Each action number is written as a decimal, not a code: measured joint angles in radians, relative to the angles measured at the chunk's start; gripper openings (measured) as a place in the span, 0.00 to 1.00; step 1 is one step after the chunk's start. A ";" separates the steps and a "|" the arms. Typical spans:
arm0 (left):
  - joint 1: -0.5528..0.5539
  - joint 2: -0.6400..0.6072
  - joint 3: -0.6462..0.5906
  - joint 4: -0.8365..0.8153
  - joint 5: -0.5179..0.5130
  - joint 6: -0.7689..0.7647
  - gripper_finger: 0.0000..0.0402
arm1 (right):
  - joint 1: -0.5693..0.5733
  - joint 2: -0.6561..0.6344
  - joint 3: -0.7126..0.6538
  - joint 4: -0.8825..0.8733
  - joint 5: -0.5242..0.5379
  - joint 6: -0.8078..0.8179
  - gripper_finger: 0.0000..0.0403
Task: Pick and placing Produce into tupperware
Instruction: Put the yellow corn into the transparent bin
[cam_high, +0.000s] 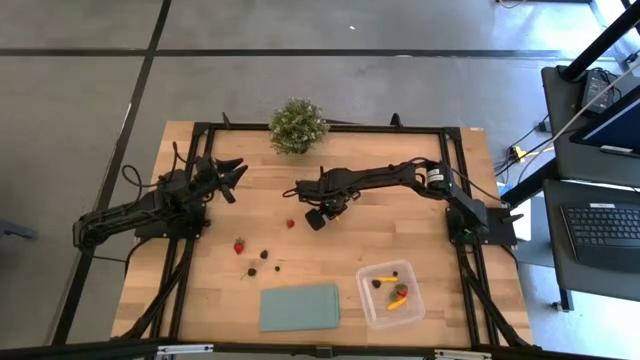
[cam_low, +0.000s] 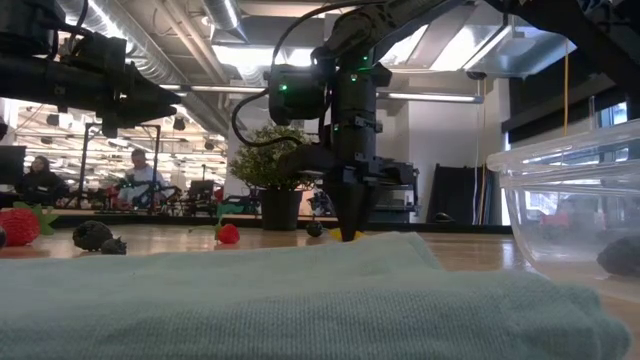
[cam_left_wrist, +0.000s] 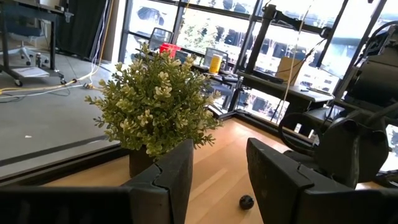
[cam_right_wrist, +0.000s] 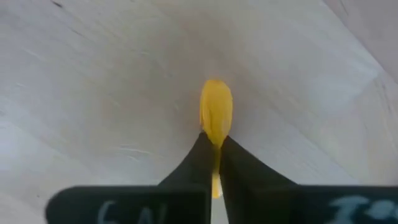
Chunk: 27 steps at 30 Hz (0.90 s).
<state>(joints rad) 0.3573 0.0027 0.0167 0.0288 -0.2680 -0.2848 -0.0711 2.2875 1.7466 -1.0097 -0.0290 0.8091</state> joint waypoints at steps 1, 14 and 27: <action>0.000 0.000 0.000 0.000 0.000 0.000 0.36 | 0.000 0.000 0.000 0.000 -0.002 -0.002 0.03; 0.000 0.000 0.000 0.000 0.000 0.000 0.36 | -0.002 0.000 0.000 0.000 -0.044 -0.016 0.04; 0.000 0.000 0.000 0.000 0.000 0.000 0.36 | 0.001 -0.028 0.051 0.103 -0.033 -0.078 0.03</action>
<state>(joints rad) 0.3573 0.0025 0.0167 0.0289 -0.2680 -0.2848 -0.0698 2.2592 1.7974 -0.9065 -0.0615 0.7307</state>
